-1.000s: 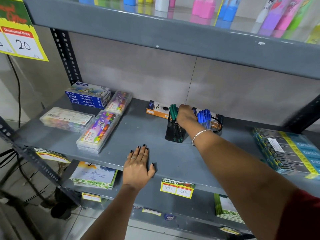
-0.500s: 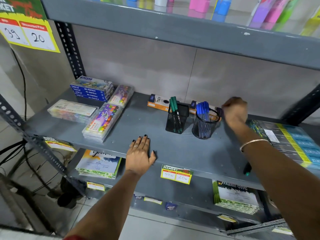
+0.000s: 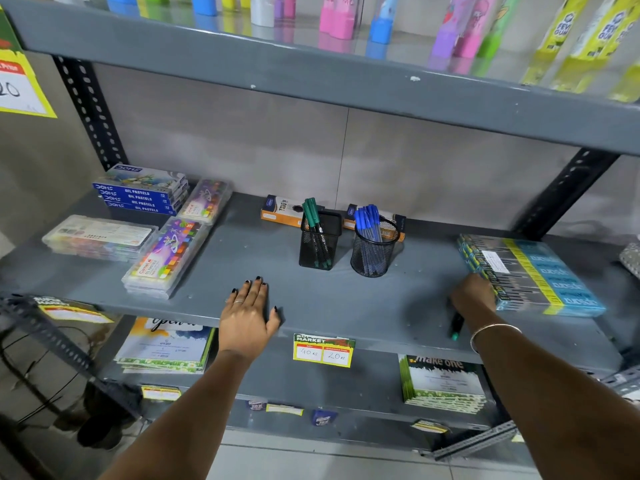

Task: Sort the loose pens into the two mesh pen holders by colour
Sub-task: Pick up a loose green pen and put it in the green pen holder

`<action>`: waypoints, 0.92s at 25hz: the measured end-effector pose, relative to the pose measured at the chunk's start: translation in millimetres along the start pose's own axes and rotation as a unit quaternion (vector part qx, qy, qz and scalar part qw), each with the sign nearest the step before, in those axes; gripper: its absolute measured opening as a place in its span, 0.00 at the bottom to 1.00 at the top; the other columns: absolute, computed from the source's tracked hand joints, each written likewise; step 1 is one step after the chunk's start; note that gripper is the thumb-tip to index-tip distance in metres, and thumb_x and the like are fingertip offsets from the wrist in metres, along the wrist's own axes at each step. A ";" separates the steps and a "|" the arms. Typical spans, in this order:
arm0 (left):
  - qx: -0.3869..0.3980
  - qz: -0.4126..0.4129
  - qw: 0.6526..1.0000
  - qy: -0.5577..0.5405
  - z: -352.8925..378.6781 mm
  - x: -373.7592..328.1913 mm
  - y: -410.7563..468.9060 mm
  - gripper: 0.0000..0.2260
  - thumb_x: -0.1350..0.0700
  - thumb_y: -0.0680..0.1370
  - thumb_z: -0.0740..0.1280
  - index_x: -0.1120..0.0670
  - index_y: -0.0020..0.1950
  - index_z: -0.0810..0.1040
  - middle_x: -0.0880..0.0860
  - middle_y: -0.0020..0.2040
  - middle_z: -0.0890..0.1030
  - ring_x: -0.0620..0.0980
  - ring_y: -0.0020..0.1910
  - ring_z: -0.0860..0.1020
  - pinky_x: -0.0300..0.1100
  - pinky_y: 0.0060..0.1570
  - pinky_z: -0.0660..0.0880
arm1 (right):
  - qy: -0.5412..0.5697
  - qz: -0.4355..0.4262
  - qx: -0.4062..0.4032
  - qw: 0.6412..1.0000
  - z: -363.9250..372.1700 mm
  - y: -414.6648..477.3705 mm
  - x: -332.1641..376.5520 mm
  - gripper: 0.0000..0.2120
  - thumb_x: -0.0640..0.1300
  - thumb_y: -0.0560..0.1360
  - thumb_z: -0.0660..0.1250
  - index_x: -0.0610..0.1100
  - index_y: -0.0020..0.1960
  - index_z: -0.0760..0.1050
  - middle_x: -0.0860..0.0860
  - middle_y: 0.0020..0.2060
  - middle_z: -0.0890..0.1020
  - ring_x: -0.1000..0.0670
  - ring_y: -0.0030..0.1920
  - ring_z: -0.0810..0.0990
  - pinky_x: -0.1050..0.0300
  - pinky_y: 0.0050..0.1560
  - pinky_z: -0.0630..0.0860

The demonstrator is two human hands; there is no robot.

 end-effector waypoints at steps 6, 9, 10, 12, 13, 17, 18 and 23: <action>-0.005 0.002 1.000 0.014 -0.3 0.4 0.0 0.33 0.41 0.72 0.44 0.61 0.66 0.70 0.59 0.67 0.70 0.57 0.66 0.67 0.51 0.67 0.58 | 0.006 0.015 -0.003 1.000 5.1 3.1 -2.1 0.19 0.34 0.75 0.62 0.29 0.65 0.71 0.33 0.64 0.74 0.35 0.66 0.73 0.44 0.63 0.73; -0.004 0.002 1.000 0.017 1.1 1.0 0.2 0.34 0.41 0.72 0.43 0.61 0.66 0.69 0.58 0.68 0.70 0.57 0.67 0.66 0.50 0.67 0.57 | 0.005 0.046 0.018 0.999 10.4 5.5 -12.1 0.24 0.36 0.76 0.63 0.29 0.69 0.64 0.35 0.67 0.70 0.37 0.69 0.70 0.46 0.66 0.70; -0.003 0.003 1.000 0.018 1.5 1.4 0.4 0.34 0.41 0.72 0.43 0.60 0.67 0.69 0.58 0.68 0.69 0.57 0.67 0.66 0.50 0.67 0.56 | 0.014 0.047 0.028 0.998 10.9 4.7 -12.3 0.25 0.36 0.76 0.63 0.29 0.70 0.62 0.34 0.68 0.70 0.37 0.69 0.69 0.47 0.67 0.69; -0.003 0.004 1.000 0.017 1.5 1.5 0.6 0.34 0.41 0.72 0.42 0.60 0.67 0.68 0.58 0.68 0.69 0.56 0.67 0.65 0.50 0.67 0.56 | 0.034 0.050 0.042 0.997 12.6 4.5 -10.1 0.25 0.35 0.77 0.61 0.28 0.70 0.59 0.33 0.68 0.69 0.36 0.70 0.69 0.46 0.68 0.67; -0.005 0.004 1.000 0.015 1.1 1.2 0.4 0.34 0.41 0.72 0.42 0.60 0.67 0.68 0.58 0.68 0.69 0.56 0.67 0.65 0.50 0.67 0.56 | 0.037 0.048 0.044 0.997 14.5 6.7 -9.0 0.25 0.35 0.77 0.61 0.28 0.70 0.59 0.33 0.69 0.69 0.36 0.70 0.69 0.46 0.69 0.66; -0.006 0.004 1.000 0.013 0.2 0.3 -0.2 0.34 0.41 0.72 0.42 0.60 0.67 0.68 0.58 0.68 0.70 0.57 0.67 0.66 0.50 0.67 0.56 | 0.036 0.023 0.037 0.998 17.9 6.6 2.4 0.20 0.33 0.77 0.59 0.29 0.68 0.64 0.33 0.67 0.71 0.35 0.68 0.70 0.45 0.67 0.68; -0.007 0.004 1.000 0.014 0.1 0.1 -0.2 0.34 0.41 0.72 0.42 0.60 0.67 0.68 0.58 0.68 0.69 0.56 0.67 0.66 0.49 0.67 0.55 | 0.040 0.014 0.031 0.999 16.6 5.8 7.8 0.18 0.32 0.76 0.60 0.29 0.65 0.68 0.33 0.65 0.73 0.35 0.66 0.73 0.44 0.65 0.70; -0.005 0.002 1.000 0.020 -2.1 -0.8 -0.6 0.37 0.40 0.70 0.37 0.58 0.70 0.64 0.56 0.71 0.65 0.54 0.70 0.61 0.46 0.69 0.49 | 0.145 -0.033 -0.006 0.989 -16.0 -2.0 75.5 0.13 0.34 0.74 0.65 0.30 0.57 0.76 0.34 0.56 0.81 0.38 0.56 0.81 0.52 0.46 0.76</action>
Point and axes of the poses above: each hand's wrist, its own y-axis towards the middle knuckle, its own z-axis out of the palm, x = y × z, the point moved 1 cm from there along y, towards the middle knuckle
